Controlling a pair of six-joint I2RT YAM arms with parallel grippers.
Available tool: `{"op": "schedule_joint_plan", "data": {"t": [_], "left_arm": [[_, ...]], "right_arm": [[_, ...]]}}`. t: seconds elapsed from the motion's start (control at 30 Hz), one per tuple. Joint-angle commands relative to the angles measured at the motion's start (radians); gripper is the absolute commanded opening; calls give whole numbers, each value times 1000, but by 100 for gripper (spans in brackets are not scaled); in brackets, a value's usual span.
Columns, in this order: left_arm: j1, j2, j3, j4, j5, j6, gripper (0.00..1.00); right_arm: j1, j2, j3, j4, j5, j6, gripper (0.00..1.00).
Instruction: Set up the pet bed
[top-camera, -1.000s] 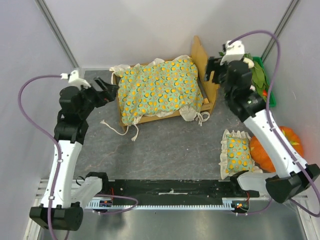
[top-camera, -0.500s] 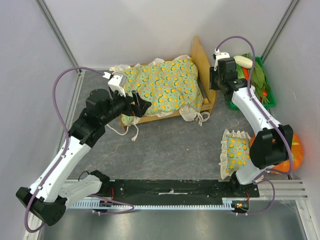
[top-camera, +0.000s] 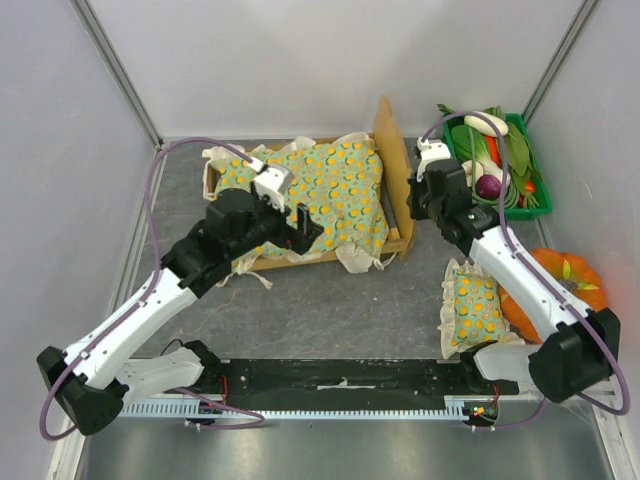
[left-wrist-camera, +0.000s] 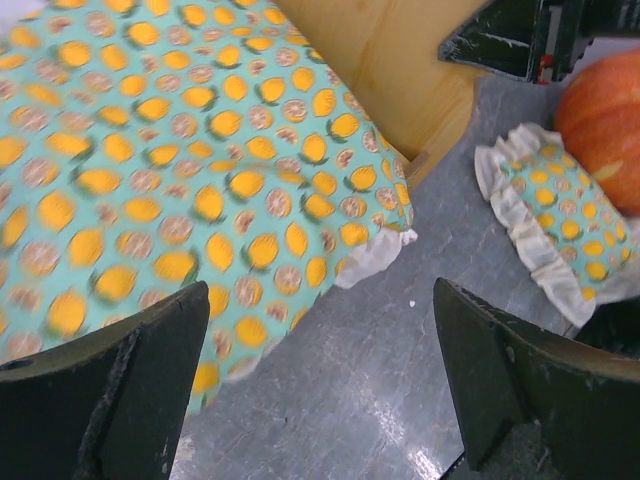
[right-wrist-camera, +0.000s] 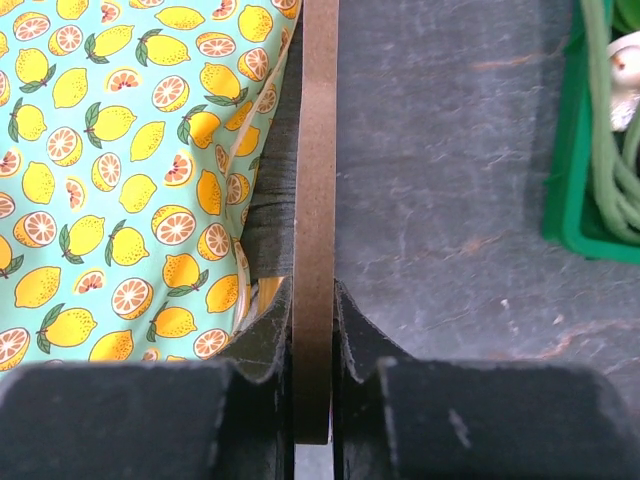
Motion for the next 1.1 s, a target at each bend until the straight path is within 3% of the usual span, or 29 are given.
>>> {"op": "schedule_joint_plan", "data": {"t": [0.0,0.2,0.47,0.8,1.07], "left_arm": [[-148,82,28,33,-134,101,99],[-301,218,18,71,-231,113,99],[-458,314,-12,74,-412,170,100],[-463,188,-48,77,-496,128,100],[-463,275,-35,79,-504,260,100]], "right_arm": [[125,-116,-62,52,-122,171,0],[257,-168,-170,104,1,386,0],[316,-165,-191,99,128,463,0],[263,-114,-96,119,421,487,0],[262,-88,-89,178,284,441,0]]}}
